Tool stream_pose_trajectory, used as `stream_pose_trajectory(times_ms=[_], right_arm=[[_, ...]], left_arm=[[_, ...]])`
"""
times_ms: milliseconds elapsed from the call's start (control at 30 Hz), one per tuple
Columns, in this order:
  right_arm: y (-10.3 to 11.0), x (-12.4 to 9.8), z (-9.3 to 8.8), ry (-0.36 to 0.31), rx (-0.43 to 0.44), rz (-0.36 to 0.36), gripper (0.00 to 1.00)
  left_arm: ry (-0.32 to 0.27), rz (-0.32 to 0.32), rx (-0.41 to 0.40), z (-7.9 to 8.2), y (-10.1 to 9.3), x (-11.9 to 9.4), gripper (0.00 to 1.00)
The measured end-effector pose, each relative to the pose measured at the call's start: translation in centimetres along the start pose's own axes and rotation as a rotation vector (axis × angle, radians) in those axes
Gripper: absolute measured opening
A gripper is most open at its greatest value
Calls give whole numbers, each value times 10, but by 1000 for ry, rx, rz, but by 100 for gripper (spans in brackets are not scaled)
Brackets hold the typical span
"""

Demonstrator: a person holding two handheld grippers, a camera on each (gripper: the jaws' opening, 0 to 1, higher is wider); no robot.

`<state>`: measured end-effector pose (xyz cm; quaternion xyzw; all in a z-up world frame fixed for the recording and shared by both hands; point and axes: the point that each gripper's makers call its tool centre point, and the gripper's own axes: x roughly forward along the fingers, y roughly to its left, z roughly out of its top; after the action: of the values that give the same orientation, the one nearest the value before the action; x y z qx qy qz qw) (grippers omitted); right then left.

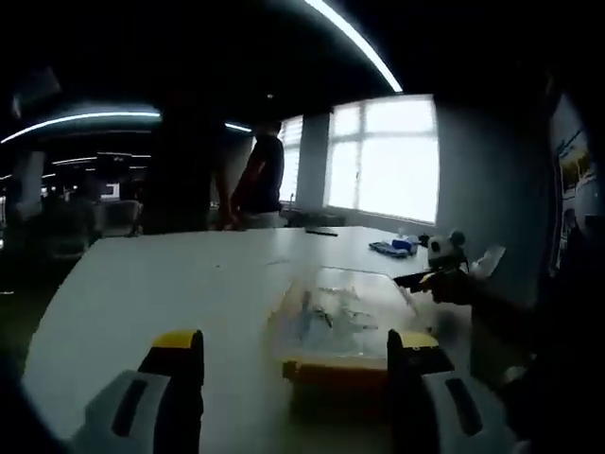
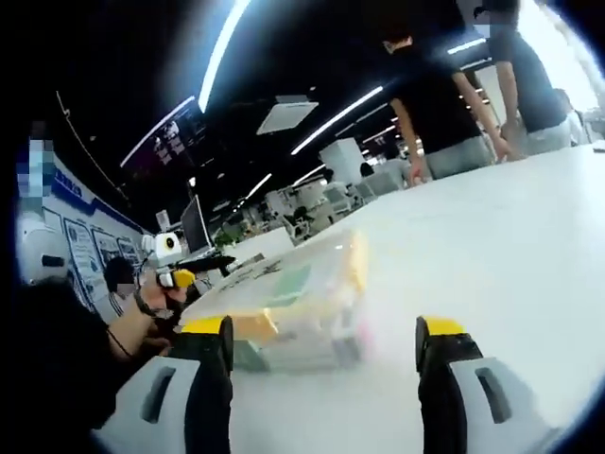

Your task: Arrange the small medicine boxes into an aligned row inside the storage area until every box is upright, visible, and separated from the surrounding clutter.

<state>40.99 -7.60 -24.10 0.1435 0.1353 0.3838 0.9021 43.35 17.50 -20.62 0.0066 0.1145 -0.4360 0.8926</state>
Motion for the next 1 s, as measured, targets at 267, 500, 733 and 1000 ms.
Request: stream_pose_trajectory(times_ms=[267,500,733,1000], right_arm=[[-7,15,-4,41,-78,112,96],[-9,24,6,32,-74,145,99],[15,26,6,33,-74,284,85],[18,37,6,57,-110,277,87]], left_arm=[[5,4,-16,-20,-36,-10,97],[25,59,34,-36,-55,-3,100],[12,78,50,-33,-57,2,99],[-35,92,78,-28,-58,3,90]])
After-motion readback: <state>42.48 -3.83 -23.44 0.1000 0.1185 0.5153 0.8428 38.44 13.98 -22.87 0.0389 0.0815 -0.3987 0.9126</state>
